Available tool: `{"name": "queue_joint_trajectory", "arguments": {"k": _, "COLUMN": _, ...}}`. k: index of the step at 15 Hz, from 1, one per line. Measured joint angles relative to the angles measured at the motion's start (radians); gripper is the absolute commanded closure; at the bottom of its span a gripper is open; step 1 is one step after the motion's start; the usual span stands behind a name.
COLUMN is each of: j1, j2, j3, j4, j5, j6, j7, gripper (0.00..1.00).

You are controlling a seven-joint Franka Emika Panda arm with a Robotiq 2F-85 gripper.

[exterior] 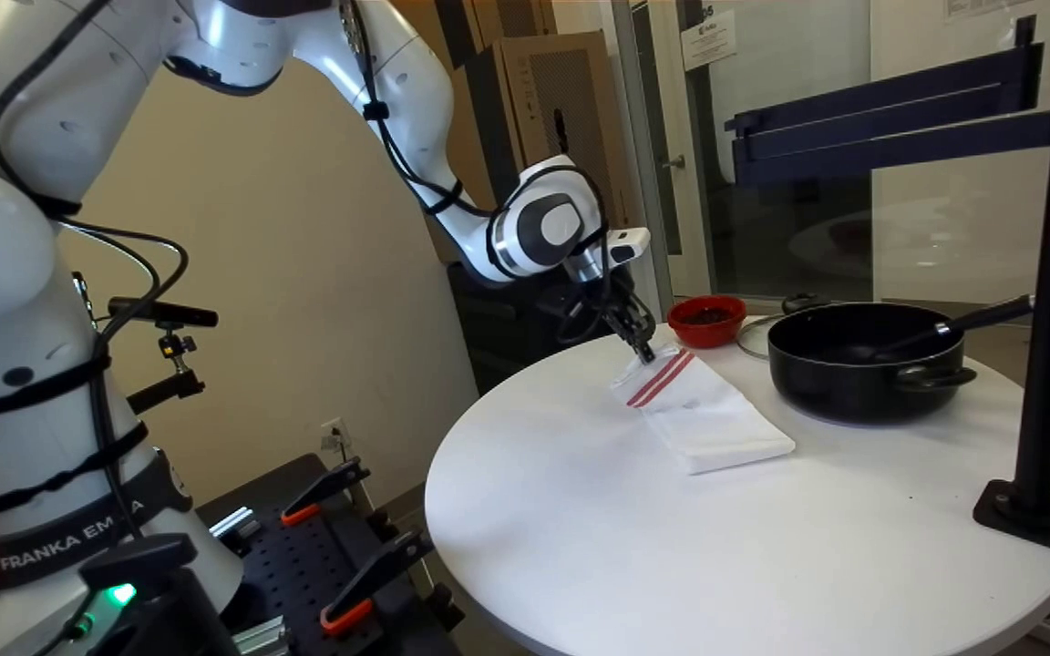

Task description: Fold the tea towel

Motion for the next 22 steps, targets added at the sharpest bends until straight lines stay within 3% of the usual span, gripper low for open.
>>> {"name": "queue_joint_trajectory", "arguments": {"k": 5, "j1": 0.013, "j2": 0.086, "j3": -0.022, "j4": 0.048, "j5": 0.005, "j6": 0.029, "j7": 0.063, "gripper": 0.98}}
{"name": "queue_joint_trajectory", "arguments": {"k": 13, "j1": 0.085, "j2": 0.242, "j3": -0.053, "j4": 0.220, "j5": 0.051, "j6": 0.023, "j7": 0.175, "gripper": 0.98}}
{"name": "queue_joint_trajectory", "arguments": {"k": 20, "j1": 0.101, "j2": 0.321, "j3": -0.054, "j4": 0.409, "j5": 0.066, "j6": -0.072, "j7": 0.273, "gripper": 0.98}}
{"name": "queue_joint_trajectory", "arguments": {"k": 22, "j1": 0.099, "j2": 0.342, "j3": -0.054, "j4": 0.444, "j5": 0.065, "j6": -0.096, "j7": 0.293, "gripper": 0.94}}
